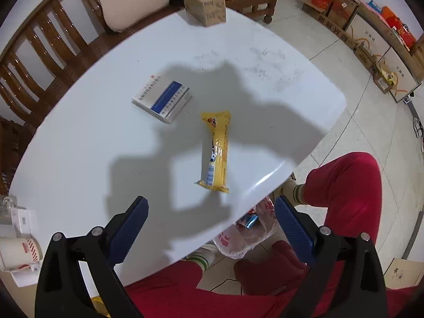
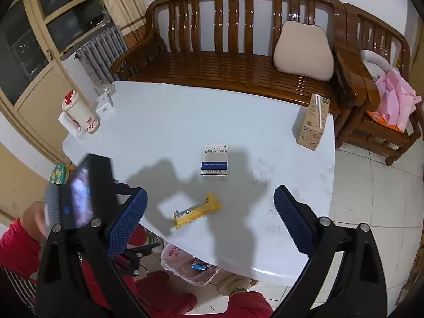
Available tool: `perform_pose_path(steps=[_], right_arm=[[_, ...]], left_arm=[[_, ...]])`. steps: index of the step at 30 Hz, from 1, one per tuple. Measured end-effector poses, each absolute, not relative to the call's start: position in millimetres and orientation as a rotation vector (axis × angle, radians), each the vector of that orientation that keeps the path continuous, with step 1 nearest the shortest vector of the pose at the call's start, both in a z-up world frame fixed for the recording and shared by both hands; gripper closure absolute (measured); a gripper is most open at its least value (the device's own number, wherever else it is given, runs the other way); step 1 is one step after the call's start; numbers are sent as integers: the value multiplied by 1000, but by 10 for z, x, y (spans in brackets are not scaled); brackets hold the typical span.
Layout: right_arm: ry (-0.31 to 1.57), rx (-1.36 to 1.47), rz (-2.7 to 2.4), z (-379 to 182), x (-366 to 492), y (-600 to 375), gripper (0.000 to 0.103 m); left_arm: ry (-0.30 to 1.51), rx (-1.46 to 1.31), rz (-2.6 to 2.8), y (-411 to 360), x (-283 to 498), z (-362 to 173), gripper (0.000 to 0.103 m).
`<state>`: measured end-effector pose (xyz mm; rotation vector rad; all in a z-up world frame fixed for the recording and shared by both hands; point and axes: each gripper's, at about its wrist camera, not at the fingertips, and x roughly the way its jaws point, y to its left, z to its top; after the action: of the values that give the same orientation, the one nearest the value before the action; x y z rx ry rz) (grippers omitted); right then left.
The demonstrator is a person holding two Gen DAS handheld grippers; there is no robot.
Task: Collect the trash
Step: 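Raise both tools and move the left tool over the yellow snack wrapper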
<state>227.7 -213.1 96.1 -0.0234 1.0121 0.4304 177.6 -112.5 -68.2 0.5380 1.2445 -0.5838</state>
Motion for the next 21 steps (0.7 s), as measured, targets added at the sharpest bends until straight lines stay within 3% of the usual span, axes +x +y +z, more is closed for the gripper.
perform_pose_path(steps=[12, 21], right_arm=[[1097, -86, 466, 617, 3010, -1808, 9], [1243, -126, 509, -31, 3603, -1444, 9]], left_arm=[[1256, 627, -545, -1368, 2011, -1310, 10], [1257, 693, -558, -1426, 2141, -1559, 10]])
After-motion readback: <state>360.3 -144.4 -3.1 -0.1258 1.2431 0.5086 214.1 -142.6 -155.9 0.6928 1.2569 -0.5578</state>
